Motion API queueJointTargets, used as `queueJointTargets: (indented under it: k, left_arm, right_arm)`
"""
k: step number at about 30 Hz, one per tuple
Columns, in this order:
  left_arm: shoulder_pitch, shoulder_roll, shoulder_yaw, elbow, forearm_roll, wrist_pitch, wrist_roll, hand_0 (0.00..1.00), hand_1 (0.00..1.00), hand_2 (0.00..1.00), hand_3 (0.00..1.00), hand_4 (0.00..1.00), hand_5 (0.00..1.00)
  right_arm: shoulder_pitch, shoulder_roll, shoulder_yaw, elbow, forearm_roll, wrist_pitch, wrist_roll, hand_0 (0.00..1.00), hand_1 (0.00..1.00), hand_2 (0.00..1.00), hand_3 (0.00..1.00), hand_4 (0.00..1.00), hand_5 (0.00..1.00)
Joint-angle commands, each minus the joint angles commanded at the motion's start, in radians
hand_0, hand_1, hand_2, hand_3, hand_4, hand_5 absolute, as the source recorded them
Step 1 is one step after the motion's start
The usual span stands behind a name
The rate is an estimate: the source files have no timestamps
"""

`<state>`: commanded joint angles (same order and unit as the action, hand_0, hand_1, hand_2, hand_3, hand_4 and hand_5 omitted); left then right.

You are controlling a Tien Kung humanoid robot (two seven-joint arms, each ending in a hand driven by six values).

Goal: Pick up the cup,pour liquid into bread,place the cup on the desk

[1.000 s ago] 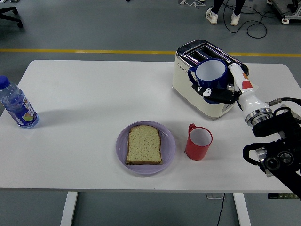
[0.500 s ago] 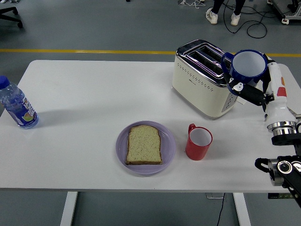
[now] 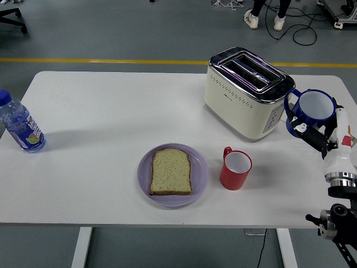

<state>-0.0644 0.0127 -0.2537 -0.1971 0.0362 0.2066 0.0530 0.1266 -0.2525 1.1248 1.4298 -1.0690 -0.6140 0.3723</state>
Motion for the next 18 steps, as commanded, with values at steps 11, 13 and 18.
queueJointTargets:
  k: [11, 13, 18]
  left_arm:
    - [0.006, -0.001, 0.013, 0.0, -0.001, 0.0, 0.0, 0.634, 0.643, 0.653, 0.505, 0.241, 0.853]
    - [0.008, -0.002, 0.016, 0.0, -0.002, 0.0, 0.001, 0.634, 0.643, 0.653, 0.505, 0.241, 0.853]
    - [0.01, -0.003, 0.022, 0.0, -0.002, 0.0, 0.001, 0.634, 0.643, 0.653, 0.505, 0.24, 0.854]
  right_arm:
    - [-0.029, 0.024, -0.026, -0.133, 0.042, -0.01, 0.07, 0.562, 0.498, 0.612, 0.597, 0.537, 0.002]
    - [-0.03, 0.028, -0.037, -0.165, 0.037, -0.002, 0.077, 0.562, 0.498, 0.612, 0.597, 0.537, 0.002]
    - [-0.033, 0.04, -0.062, -0.221, 0.035, 0.018, 0.097, 0.566, 0.507, 0.621, 0.6, 0.542, 0.002]
